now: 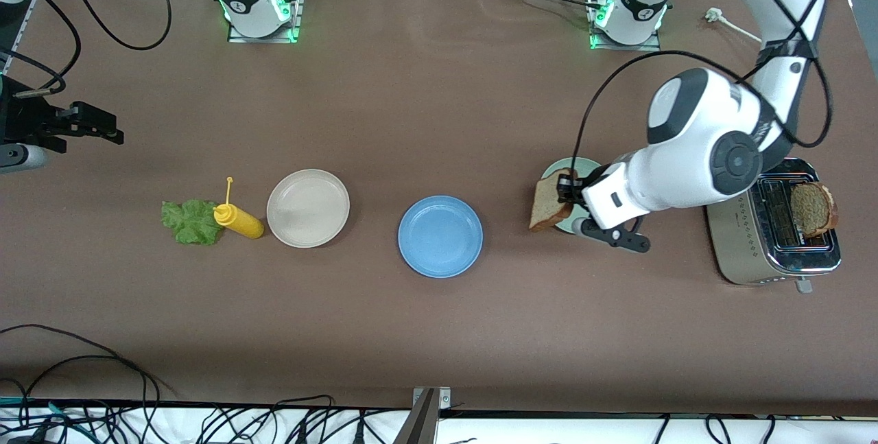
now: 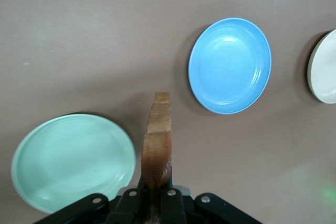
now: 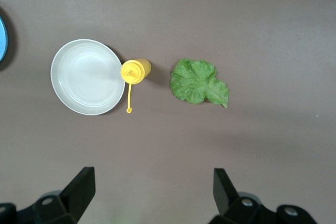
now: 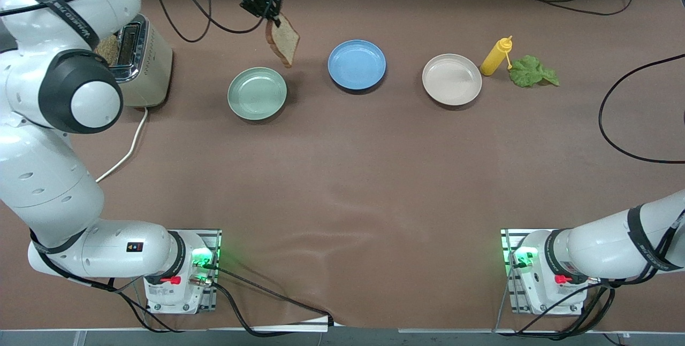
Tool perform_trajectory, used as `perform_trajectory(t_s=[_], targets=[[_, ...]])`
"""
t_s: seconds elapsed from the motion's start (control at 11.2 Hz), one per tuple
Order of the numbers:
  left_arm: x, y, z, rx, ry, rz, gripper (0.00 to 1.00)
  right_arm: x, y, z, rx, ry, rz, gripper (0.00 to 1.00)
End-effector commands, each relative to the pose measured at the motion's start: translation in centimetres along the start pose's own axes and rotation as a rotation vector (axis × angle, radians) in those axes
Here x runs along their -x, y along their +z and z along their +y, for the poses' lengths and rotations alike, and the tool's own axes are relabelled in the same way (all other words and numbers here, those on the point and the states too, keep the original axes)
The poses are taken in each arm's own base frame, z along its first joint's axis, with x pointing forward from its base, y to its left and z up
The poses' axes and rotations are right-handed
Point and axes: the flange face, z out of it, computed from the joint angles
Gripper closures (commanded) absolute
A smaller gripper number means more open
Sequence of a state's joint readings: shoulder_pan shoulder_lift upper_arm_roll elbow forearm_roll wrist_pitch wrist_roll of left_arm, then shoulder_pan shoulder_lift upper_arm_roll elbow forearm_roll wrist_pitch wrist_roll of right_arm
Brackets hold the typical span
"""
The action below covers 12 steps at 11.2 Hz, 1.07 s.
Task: Make sandwich in blue plate with both arms
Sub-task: 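Carry the toast slice toward the blue plate with the left gripper, then lower the toast onto the blue plate and open the left gripper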
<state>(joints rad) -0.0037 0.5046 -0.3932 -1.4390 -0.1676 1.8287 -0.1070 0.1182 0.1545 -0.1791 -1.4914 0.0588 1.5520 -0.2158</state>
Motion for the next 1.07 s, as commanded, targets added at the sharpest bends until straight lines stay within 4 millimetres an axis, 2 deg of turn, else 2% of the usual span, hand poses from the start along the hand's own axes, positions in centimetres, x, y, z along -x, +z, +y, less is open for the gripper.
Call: perform_trajectory(t_s=[0.0, 0.27, 0.45, 0.81, 0.98], targets=[[-1.6, 3.5, 4.2, 0.071, -0.035, 0.012, 1.00, 0.2, -0.2, 0.2, 0.013, -0.017, 0.004, 0.00], [-2.6, 7.4, 8.3, 0.152, -0.126, 0.052, 1.00, 0.2, -0.2, 0.2, 0.013, -0.017, 0.004, 0.00], [-2.8, 9.6, 10.1, 0.175, -0.123, 0.074, 1.00, 0.2, -0.2, 0.2, 0.011, -0.017, 0.004, 0.00], [-3.5, 13.3, 12.4, 0.234, -0.163, 0.114, 1.00, 0.3, -0.2, 0.8, 0.005, -0.038, 0.004, 0.00], [-3.5, 14.8, 12.7, 0.239, -0.163, 0.112, 1.00, 0.3, -0.2, 0.8, 0.004, -0.037, 0.003, 0.00]])
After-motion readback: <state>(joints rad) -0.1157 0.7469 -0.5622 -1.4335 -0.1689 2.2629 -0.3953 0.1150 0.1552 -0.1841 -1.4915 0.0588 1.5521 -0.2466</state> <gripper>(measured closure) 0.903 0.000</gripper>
